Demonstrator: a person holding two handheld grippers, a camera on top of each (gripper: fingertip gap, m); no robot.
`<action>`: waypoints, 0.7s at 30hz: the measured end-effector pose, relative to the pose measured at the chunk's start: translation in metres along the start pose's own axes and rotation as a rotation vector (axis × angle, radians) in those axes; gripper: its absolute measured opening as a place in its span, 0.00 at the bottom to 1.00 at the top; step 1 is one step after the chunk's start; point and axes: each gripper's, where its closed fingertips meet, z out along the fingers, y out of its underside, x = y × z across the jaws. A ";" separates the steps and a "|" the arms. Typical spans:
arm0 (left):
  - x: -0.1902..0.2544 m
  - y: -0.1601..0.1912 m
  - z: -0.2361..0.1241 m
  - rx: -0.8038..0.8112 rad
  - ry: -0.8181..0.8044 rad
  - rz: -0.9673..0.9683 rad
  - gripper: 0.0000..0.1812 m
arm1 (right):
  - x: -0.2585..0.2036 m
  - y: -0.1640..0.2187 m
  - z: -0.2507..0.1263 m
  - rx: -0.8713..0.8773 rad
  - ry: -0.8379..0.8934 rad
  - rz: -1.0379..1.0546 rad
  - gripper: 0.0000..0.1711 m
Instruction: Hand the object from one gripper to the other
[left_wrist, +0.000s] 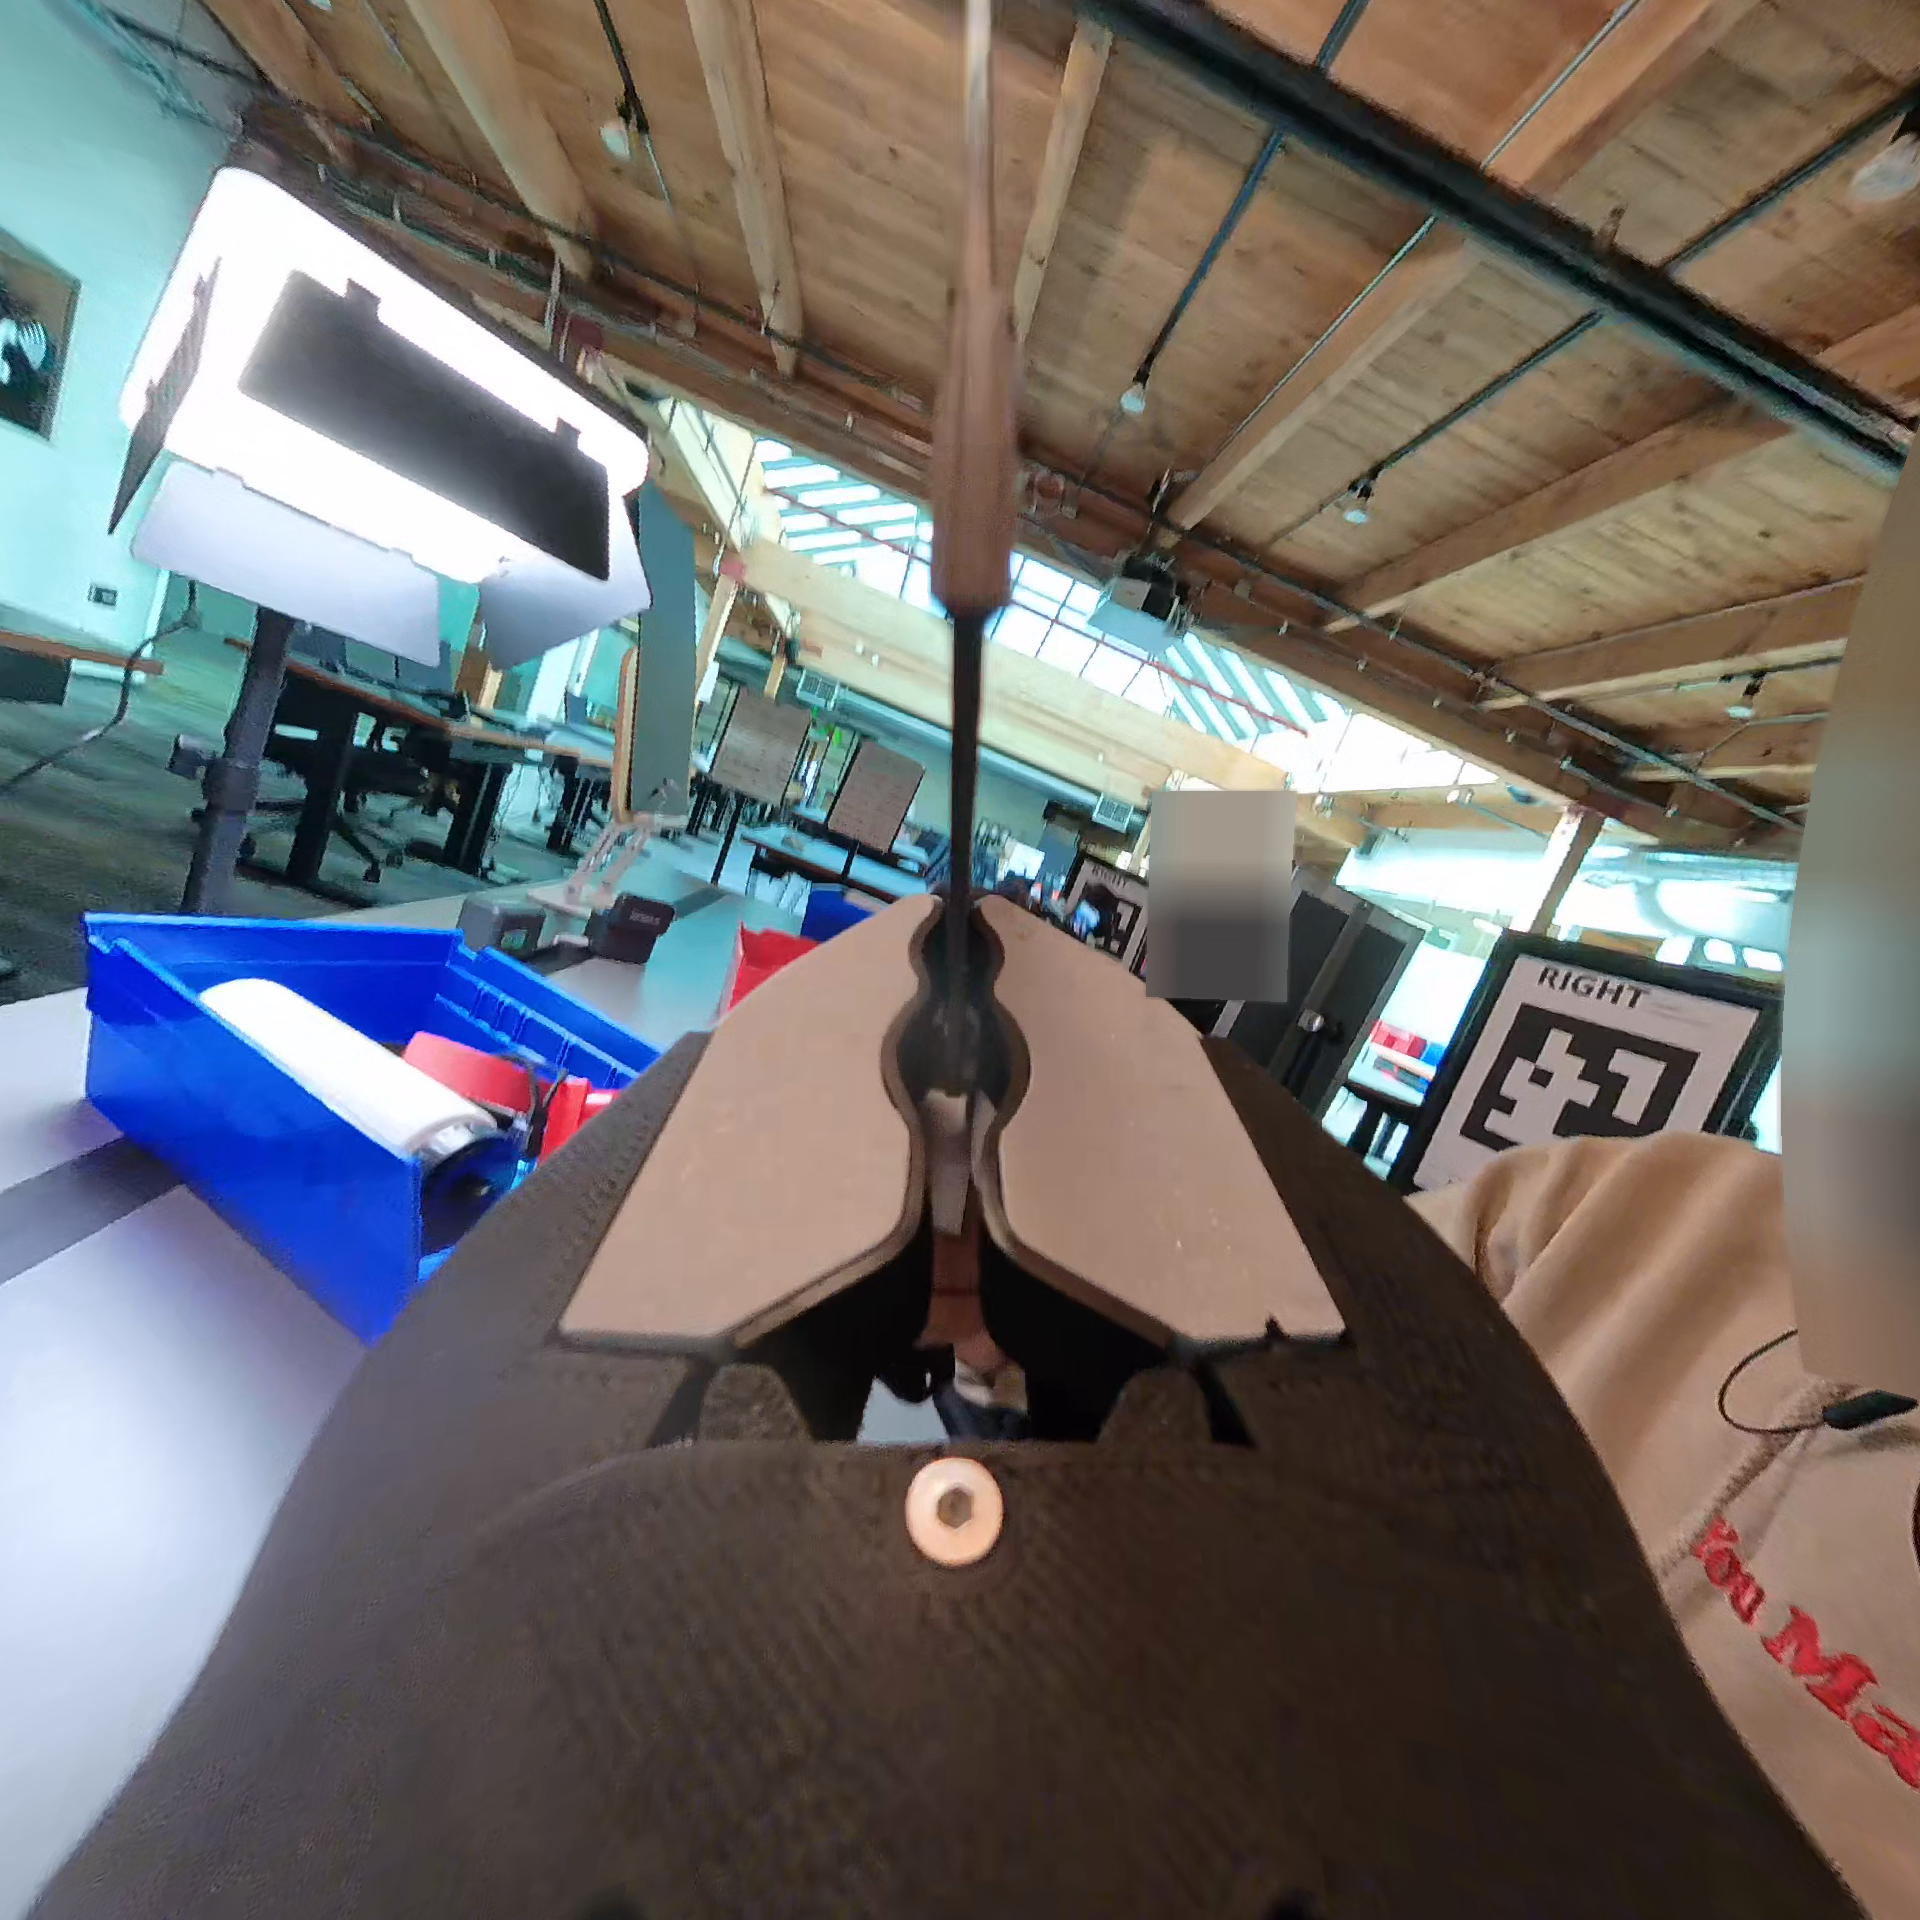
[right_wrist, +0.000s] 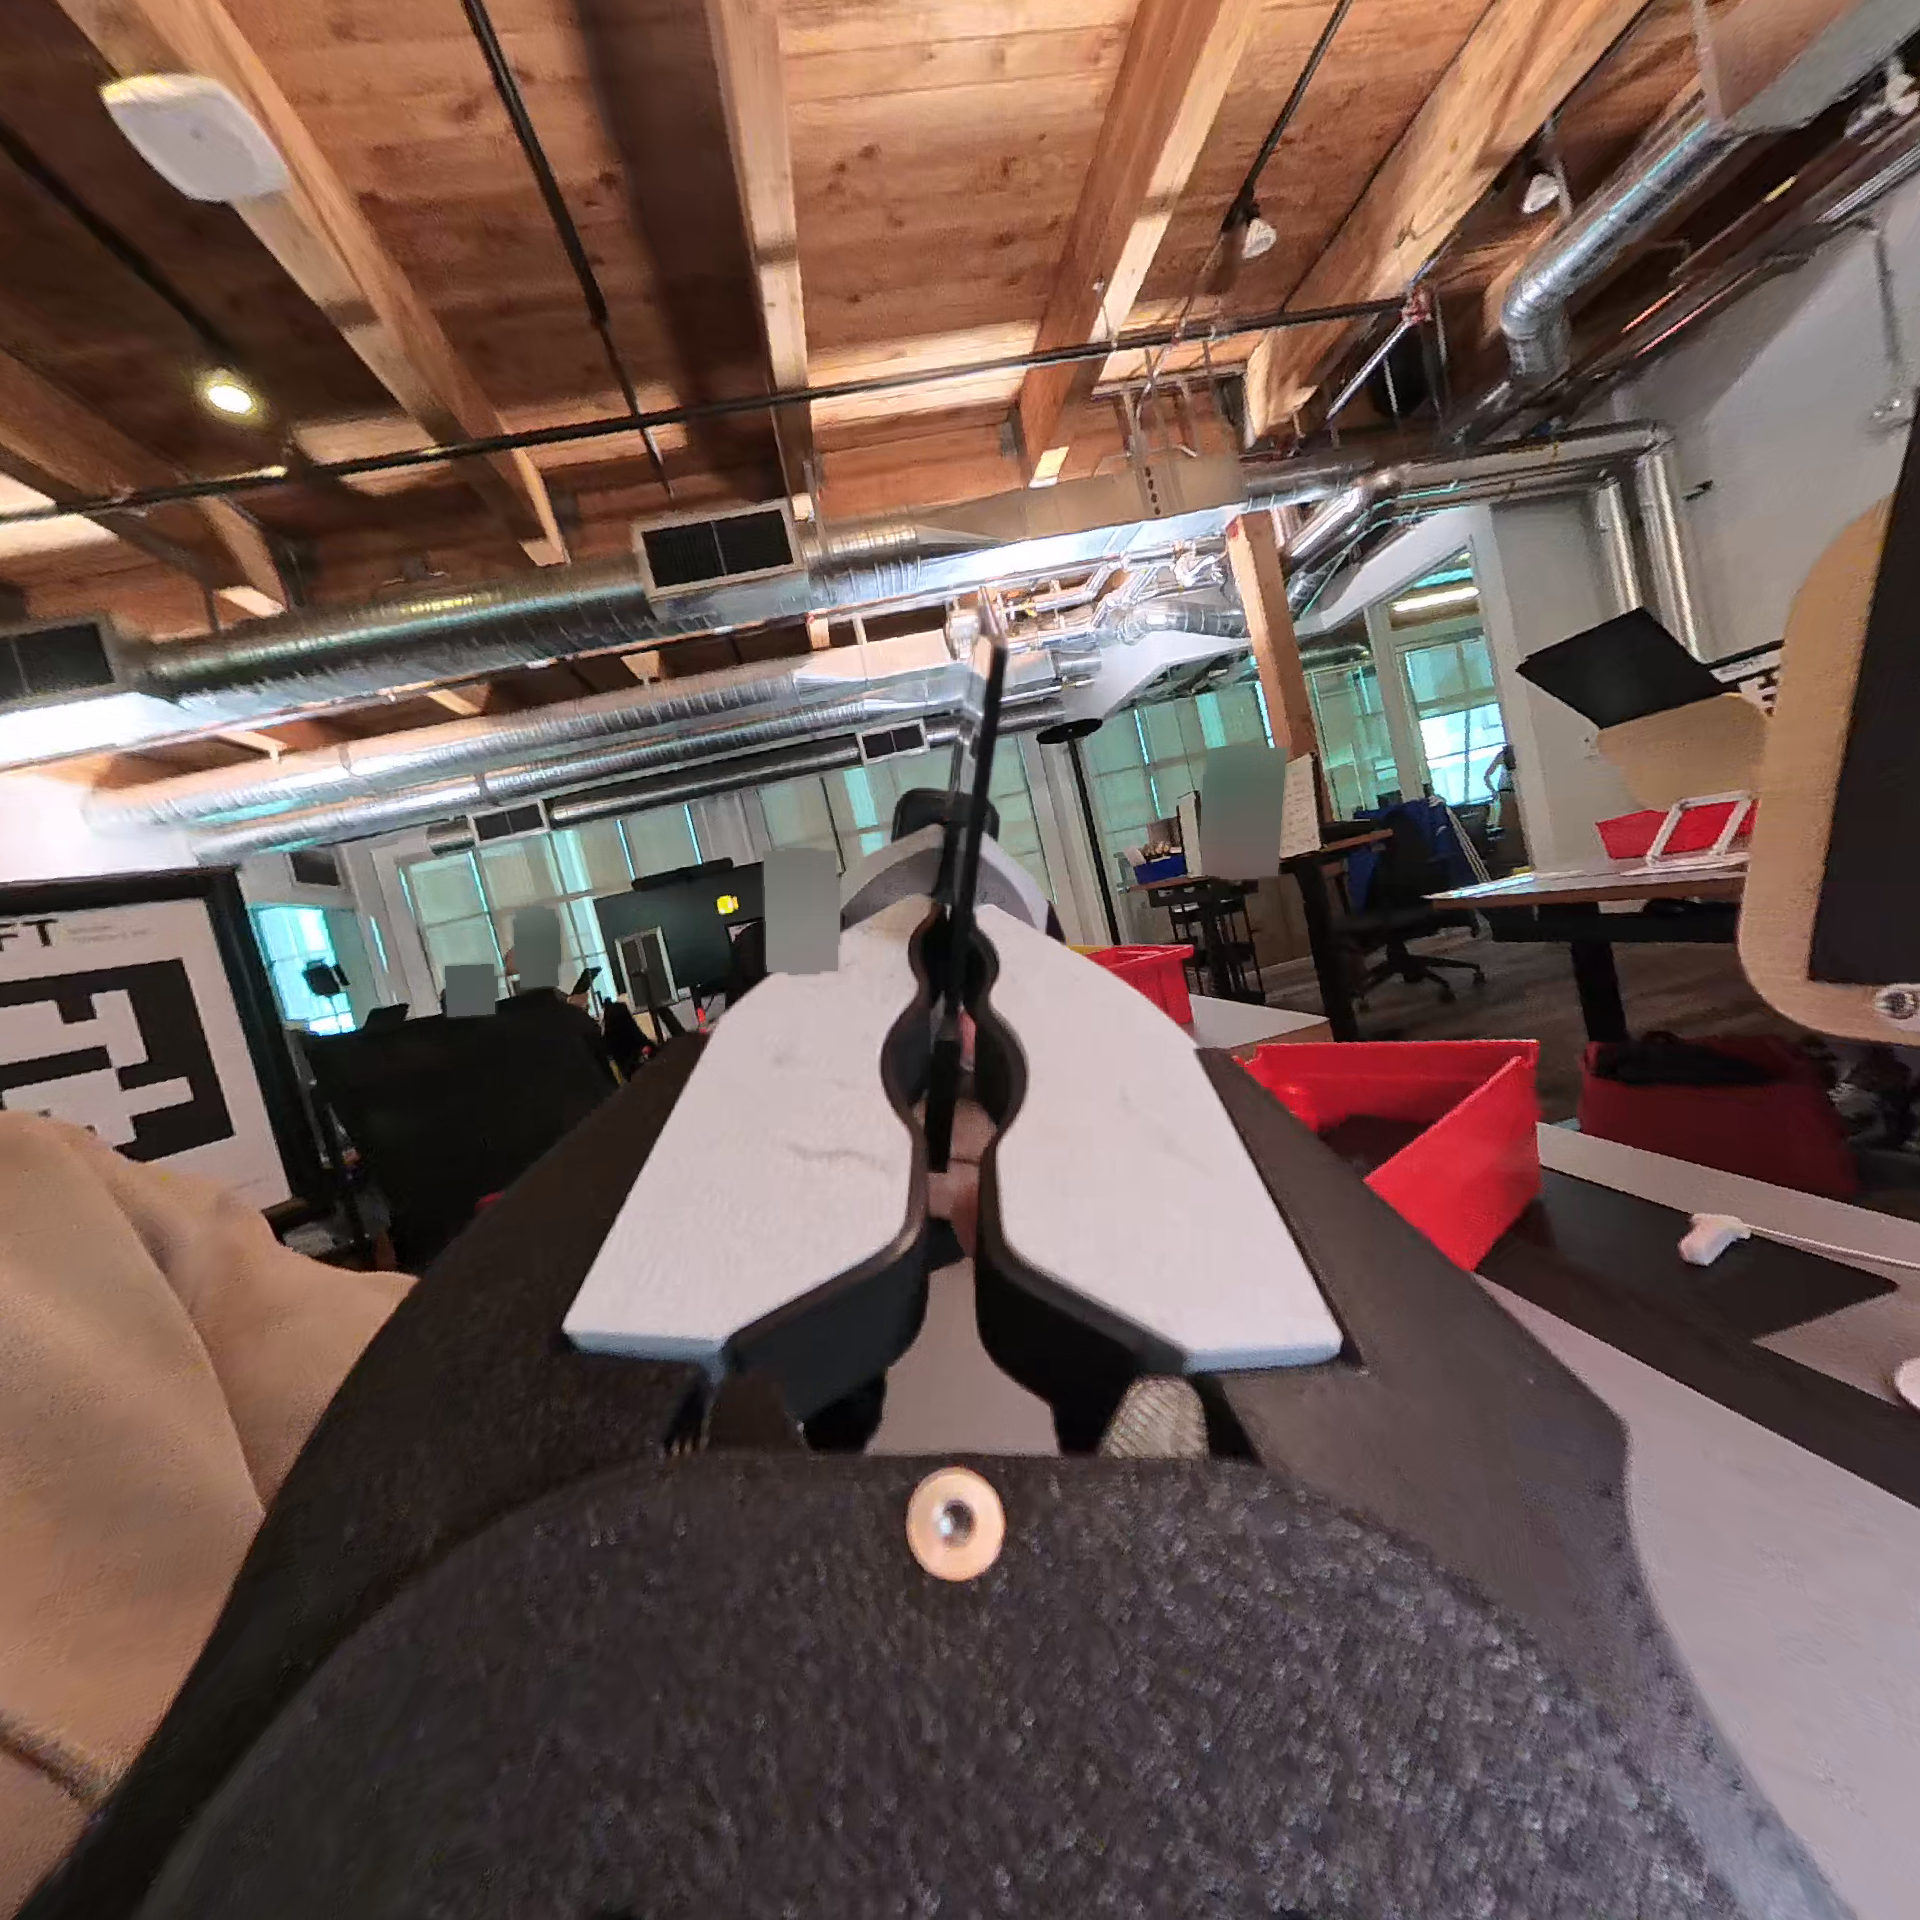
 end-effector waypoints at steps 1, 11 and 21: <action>0.000 -0.002 0.001 0.031 0.003 -0.001 0.01 | 0.000 0.000 0.000 0.023 0.002 0.014 0.01; 0.003 0.019 0.020 0.029 -0.053 0.068 0.01 | -0.003 0.005 0.003 0.173 -0.003 0.156 0.00; 0.010 0.027 0.003 -0.280 -0.020 0.037 0.02 | -0.012 0.025 0.005 -0.152 -0.081 -0.024 0.01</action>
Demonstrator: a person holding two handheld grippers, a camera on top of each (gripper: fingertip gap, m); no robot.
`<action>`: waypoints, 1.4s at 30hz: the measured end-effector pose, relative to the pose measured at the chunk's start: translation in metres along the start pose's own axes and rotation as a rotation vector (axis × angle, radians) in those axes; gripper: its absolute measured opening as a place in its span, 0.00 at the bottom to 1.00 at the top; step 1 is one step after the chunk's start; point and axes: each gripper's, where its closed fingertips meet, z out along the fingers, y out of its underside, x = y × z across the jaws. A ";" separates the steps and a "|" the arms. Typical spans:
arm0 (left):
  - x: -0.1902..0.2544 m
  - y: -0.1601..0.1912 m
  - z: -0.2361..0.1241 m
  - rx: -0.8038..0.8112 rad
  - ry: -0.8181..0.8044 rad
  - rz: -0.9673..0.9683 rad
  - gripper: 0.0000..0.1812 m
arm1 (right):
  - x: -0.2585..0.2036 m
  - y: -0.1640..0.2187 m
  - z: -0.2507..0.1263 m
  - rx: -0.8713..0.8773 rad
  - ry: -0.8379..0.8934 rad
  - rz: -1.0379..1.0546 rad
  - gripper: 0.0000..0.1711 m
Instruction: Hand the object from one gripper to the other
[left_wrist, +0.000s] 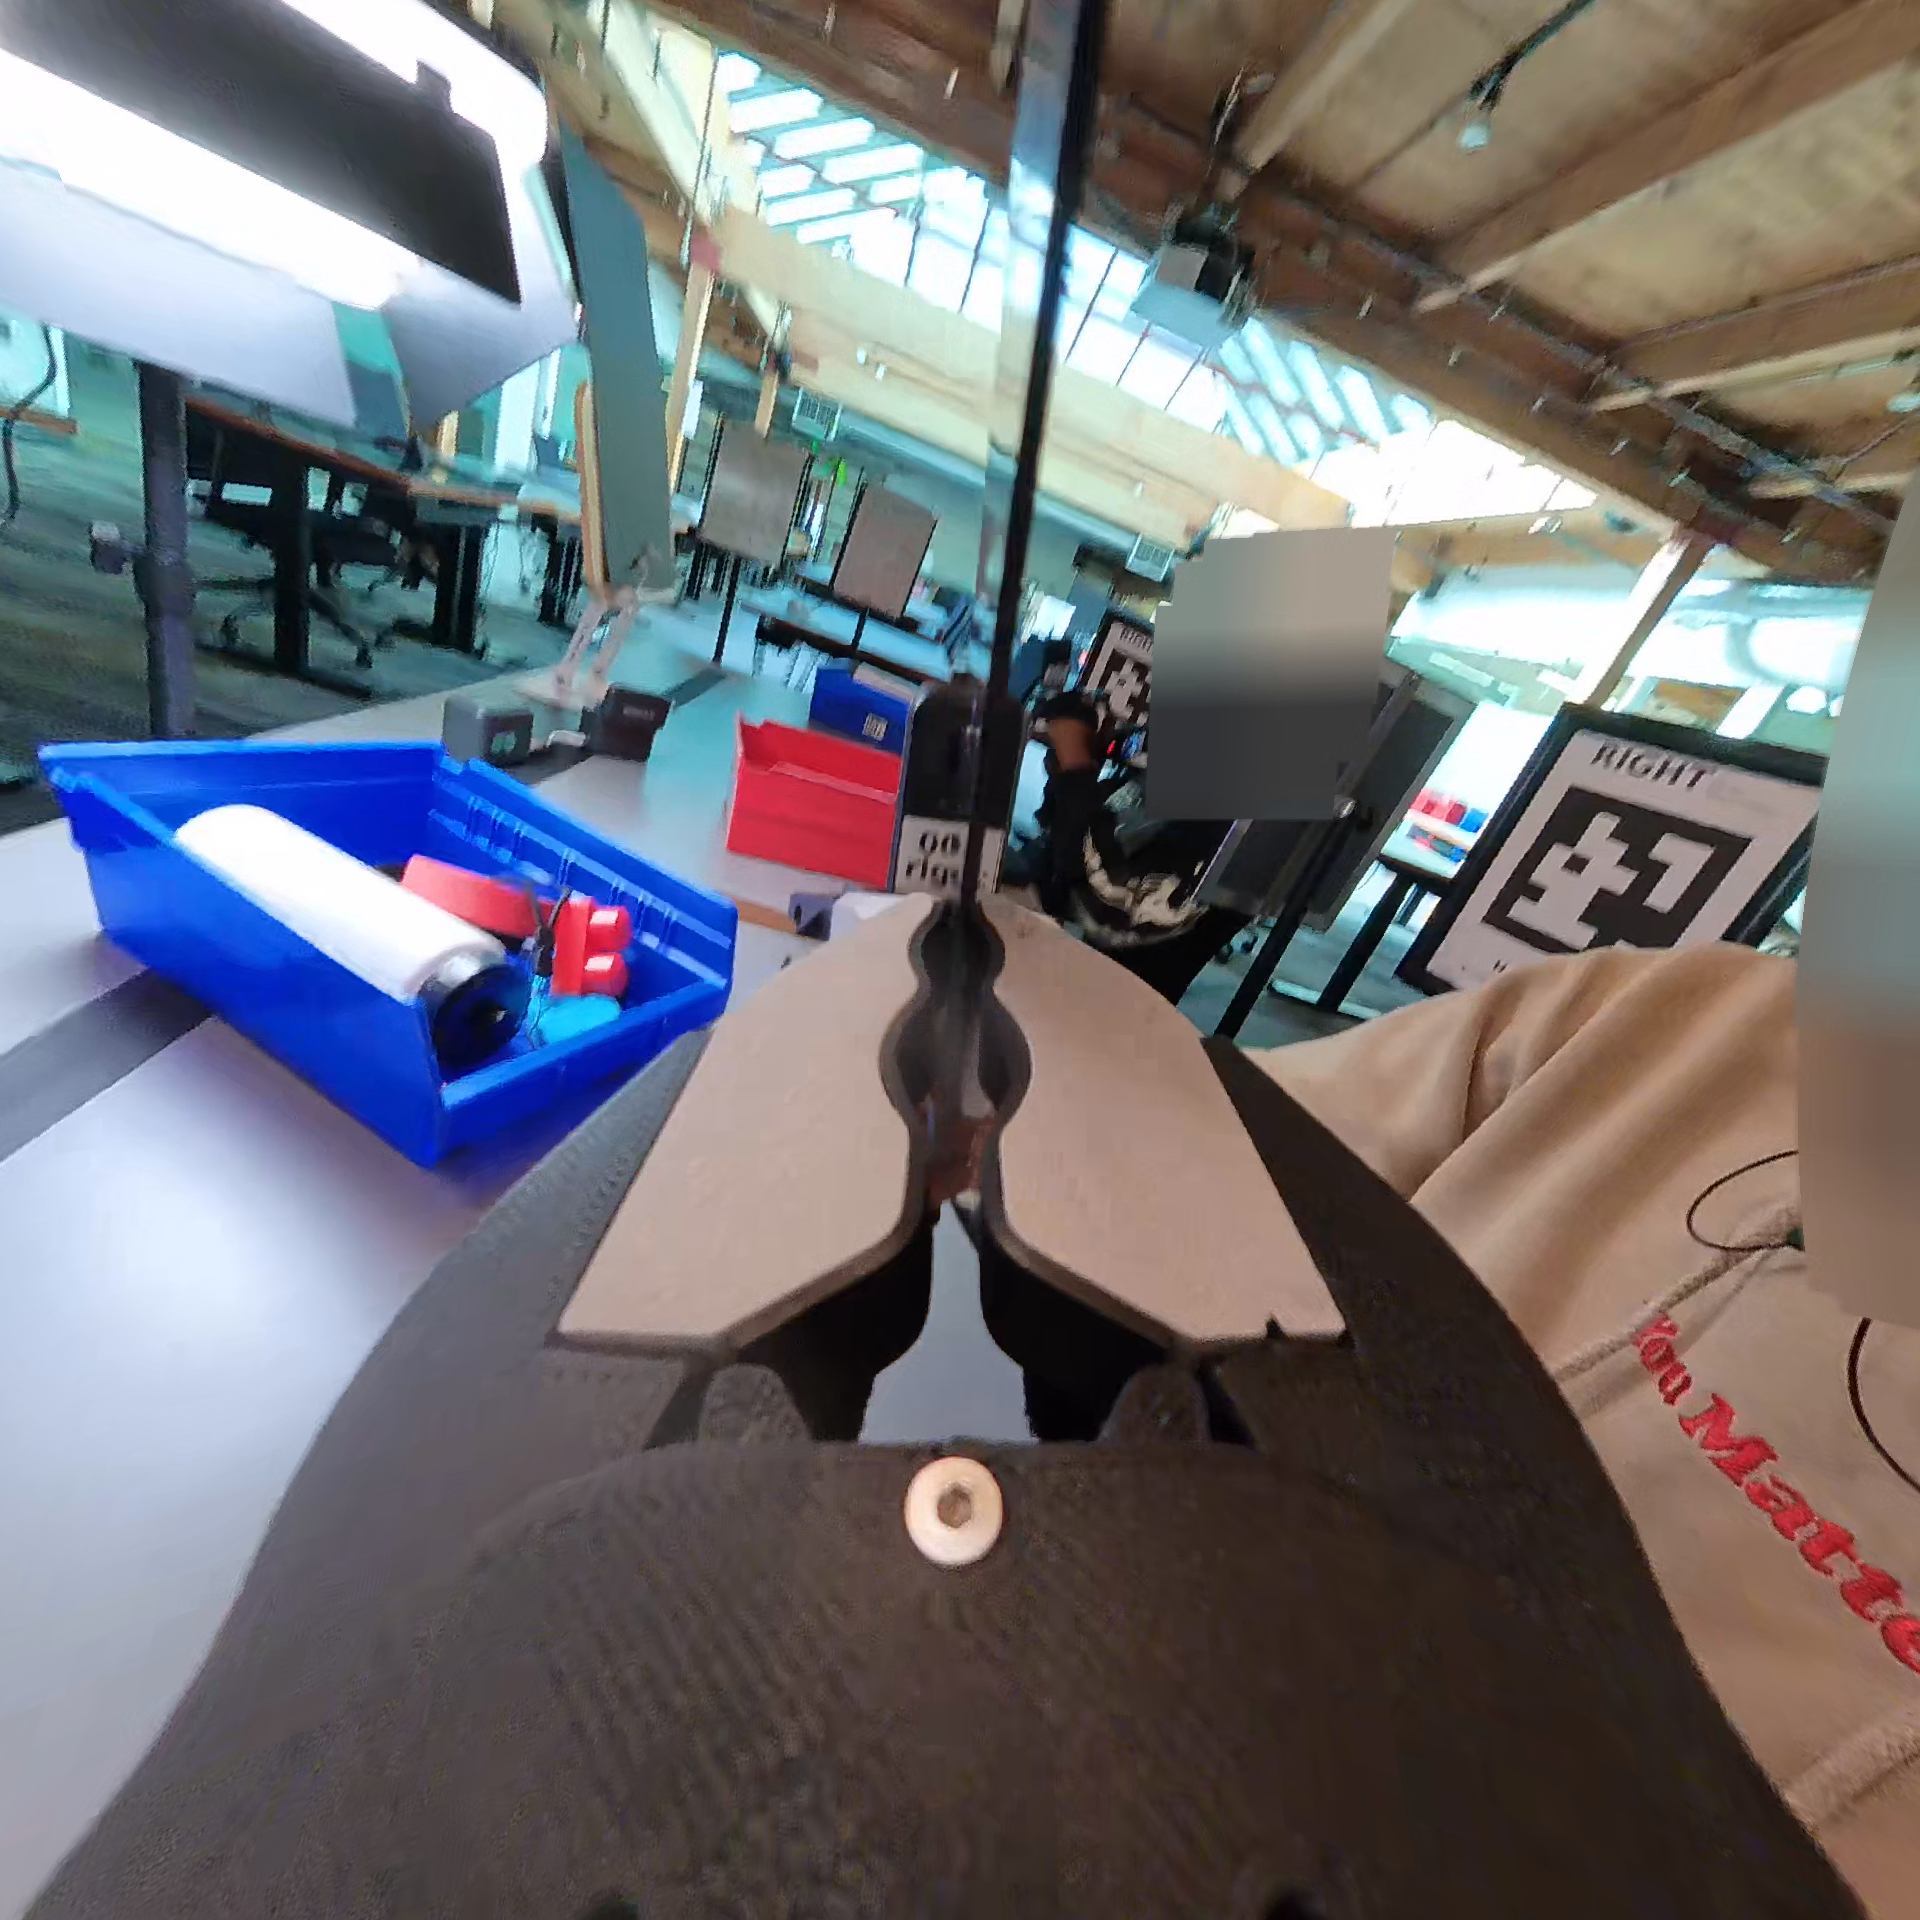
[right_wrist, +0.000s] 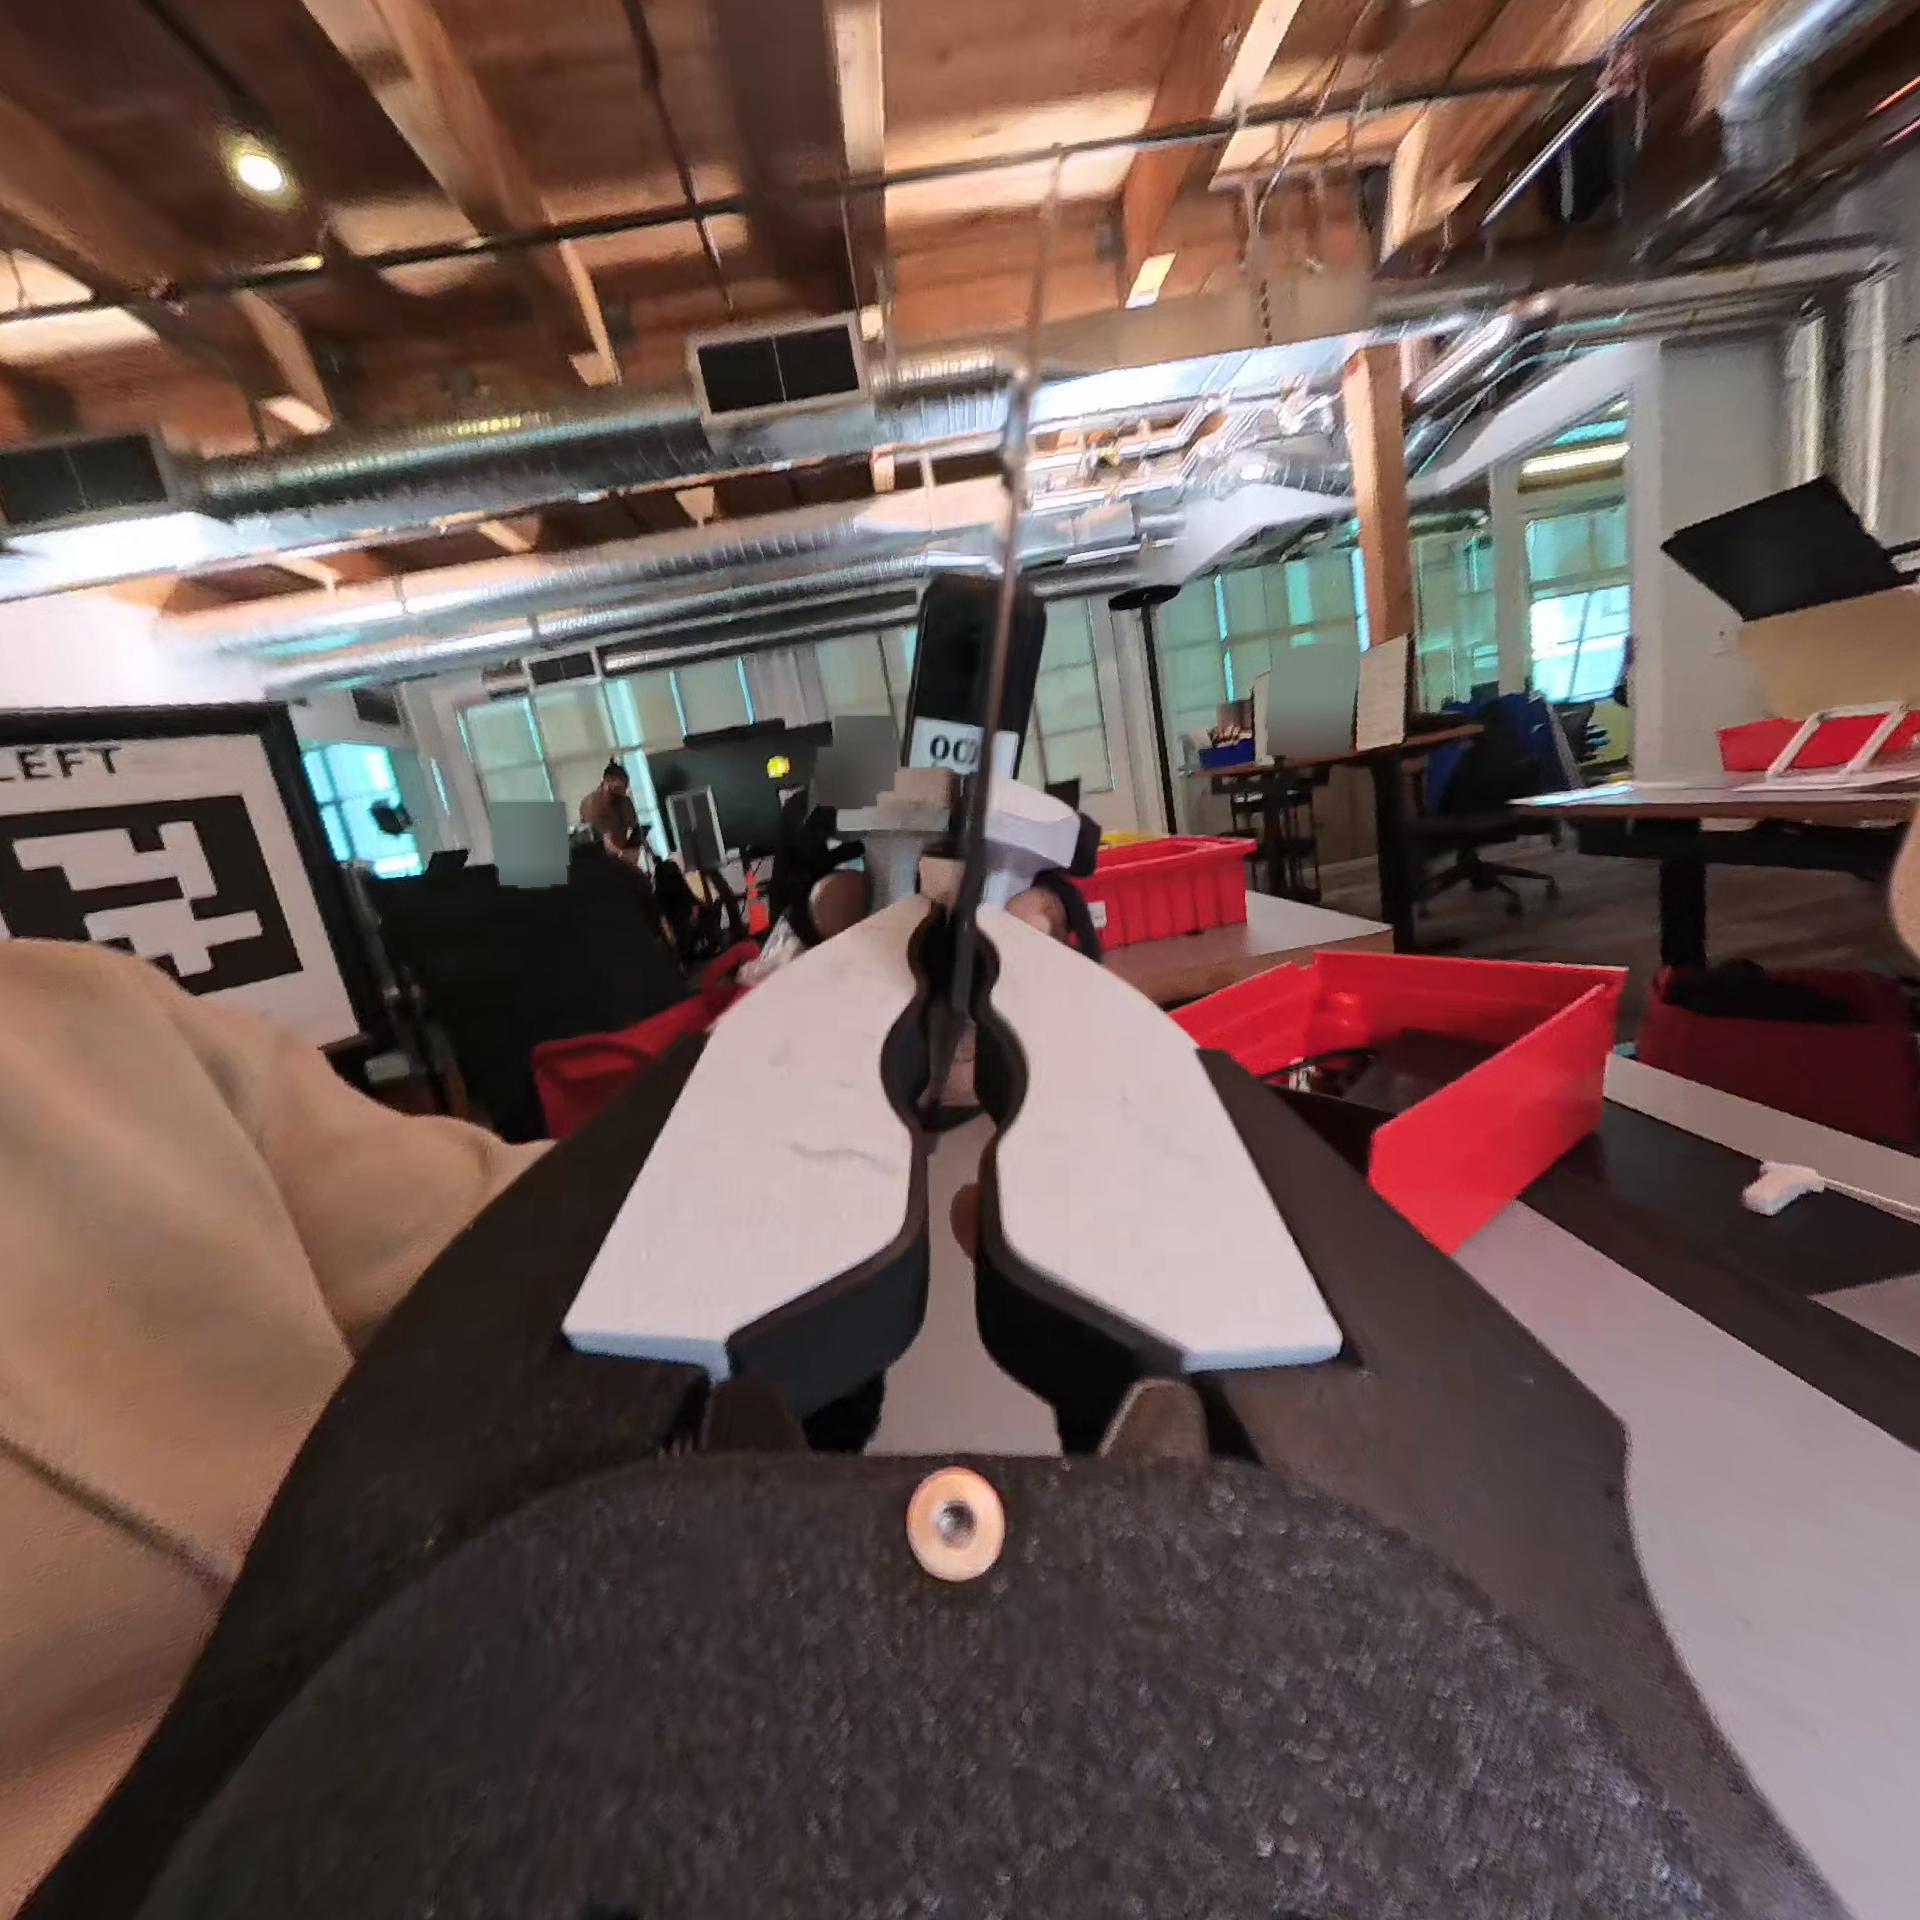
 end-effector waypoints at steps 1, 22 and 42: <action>0.001 -0.003 0.001 0.041 0.016 0.002 0.01 | 0.000 -0.002 0.001 0.032 0.007 0.004 0.01; 0.005 0.018 0.002 -0.127 0.009 0.080 0.01 | -0.005 -0.012 -0.002 0.023 -0.005 -0.031 0.01; 0.012 0.047 0.004 -0.321 0.035 0.087 0.01 | -0.017 -0.005 -0.002 -0.111 -0.031 -0.092 0.02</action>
